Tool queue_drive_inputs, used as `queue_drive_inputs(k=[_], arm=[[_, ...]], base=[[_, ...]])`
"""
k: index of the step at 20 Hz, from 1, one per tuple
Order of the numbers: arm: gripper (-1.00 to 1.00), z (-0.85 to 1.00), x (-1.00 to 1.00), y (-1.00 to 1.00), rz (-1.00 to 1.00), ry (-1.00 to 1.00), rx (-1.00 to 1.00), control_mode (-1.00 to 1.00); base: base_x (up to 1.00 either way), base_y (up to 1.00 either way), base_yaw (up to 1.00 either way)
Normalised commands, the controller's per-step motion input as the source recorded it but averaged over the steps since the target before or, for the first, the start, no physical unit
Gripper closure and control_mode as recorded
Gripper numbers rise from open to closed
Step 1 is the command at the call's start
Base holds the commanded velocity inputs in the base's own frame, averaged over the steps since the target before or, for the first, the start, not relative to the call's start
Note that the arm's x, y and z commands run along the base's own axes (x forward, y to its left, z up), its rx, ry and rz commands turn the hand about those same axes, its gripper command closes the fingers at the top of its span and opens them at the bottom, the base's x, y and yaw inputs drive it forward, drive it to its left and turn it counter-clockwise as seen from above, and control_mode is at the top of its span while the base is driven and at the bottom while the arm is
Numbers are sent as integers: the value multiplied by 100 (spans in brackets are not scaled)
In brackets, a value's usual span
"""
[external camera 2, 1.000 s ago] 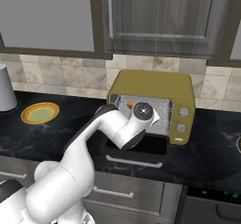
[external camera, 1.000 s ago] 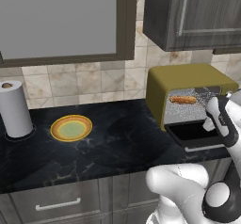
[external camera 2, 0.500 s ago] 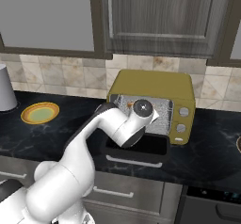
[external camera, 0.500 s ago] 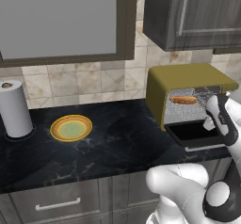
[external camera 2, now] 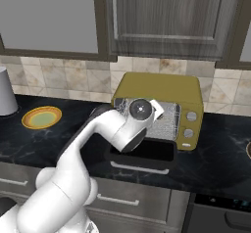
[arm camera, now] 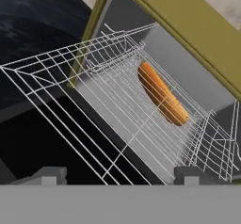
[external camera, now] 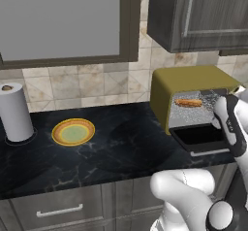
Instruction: Open the toaster oven door. Place the hotdog bun on the bottom rack in the toaster oven and place the chicken drumstick on the top rack.
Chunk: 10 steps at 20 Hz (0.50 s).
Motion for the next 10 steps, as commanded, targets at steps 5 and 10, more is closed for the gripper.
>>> queue_drive_inputs(k=[5, 10], arm=[[-100, 43, -34, 3, -18, -2, -5, -100], [-100, 42, -36, 6, -33, 13, 0, -100]], base=[[0, 0, 0], [0, 0, 0]])
